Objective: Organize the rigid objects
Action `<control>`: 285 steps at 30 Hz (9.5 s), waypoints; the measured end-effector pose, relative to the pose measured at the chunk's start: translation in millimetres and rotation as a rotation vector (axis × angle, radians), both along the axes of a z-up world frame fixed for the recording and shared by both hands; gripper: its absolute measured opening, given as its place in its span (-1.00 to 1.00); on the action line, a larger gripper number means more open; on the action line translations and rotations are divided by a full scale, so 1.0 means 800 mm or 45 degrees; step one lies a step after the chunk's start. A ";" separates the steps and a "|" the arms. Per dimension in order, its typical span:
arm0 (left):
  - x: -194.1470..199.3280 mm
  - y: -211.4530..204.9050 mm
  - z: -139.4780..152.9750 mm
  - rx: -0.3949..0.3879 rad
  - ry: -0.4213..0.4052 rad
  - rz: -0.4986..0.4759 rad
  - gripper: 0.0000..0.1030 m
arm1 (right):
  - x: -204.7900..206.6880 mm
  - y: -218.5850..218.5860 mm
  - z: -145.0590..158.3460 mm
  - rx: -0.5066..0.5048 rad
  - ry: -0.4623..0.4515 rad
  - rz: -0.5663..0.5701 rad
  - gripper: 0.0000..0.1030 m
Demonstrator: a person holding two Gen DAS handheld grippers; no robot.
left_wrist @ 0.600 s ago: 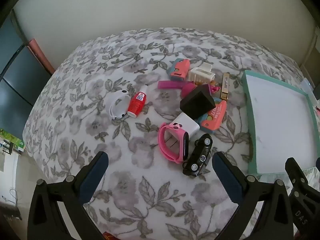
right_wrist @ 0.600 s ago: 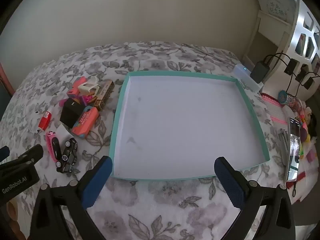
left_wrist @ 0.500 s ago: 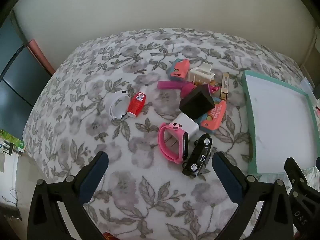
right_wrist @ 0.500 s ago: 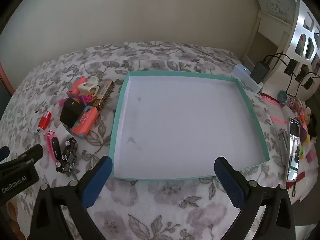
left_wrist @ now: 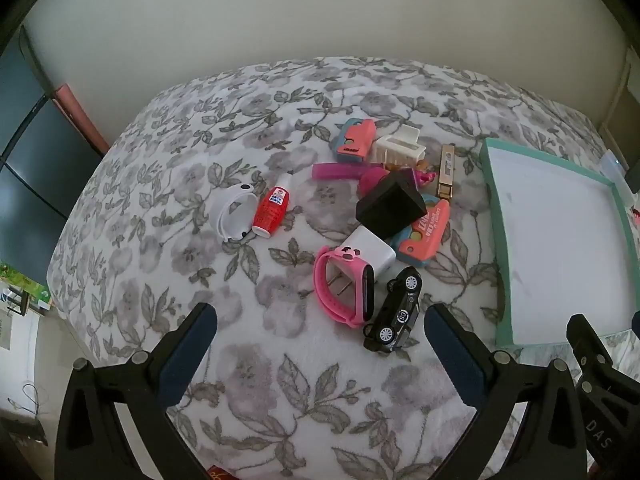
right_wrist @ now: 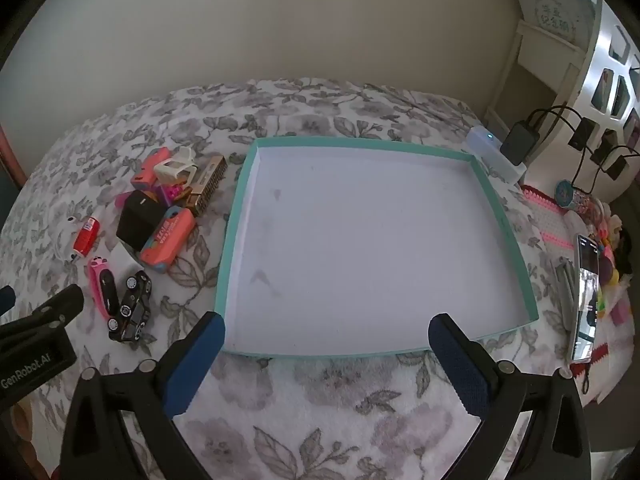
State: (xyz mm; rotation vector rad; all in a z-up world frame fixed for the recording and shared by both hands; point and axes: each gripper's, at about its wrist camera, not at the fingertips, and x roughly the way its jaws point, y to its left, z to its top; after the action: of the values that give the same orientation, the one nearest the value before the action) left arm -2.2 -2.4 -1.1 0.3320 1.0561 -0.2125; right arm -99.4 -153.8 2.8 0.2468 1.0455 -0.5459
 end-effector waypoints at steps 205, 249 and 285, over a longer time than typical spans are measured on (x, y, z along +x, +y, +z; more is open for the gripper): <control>0.044 -0.262 -0.033 -0.300 0.306 -0.363 -0.02 | 0.015 -0.187 -0.018 0.079 -0.104 -0.556 -0.25; 0.088 -0.177 -0.024 -0.303 0.134 -0.050 0.69 | 0.030 -0.170 -0.040 -0.015 0.041 -0.427 0.08; 0.192 0.029 0.026 -0.125 0.038 0.311 0.87 | 0.091 -0.075 -0.010 0.116 -0.175 -0.085 1.00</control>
State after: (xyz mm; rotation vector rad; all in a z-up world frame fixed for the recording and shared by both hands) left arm 151.2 20.5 20.0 0.1093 1.1012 -0.0498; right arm -26.5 -213.8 -5.2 0.3959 0.9320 -0.5346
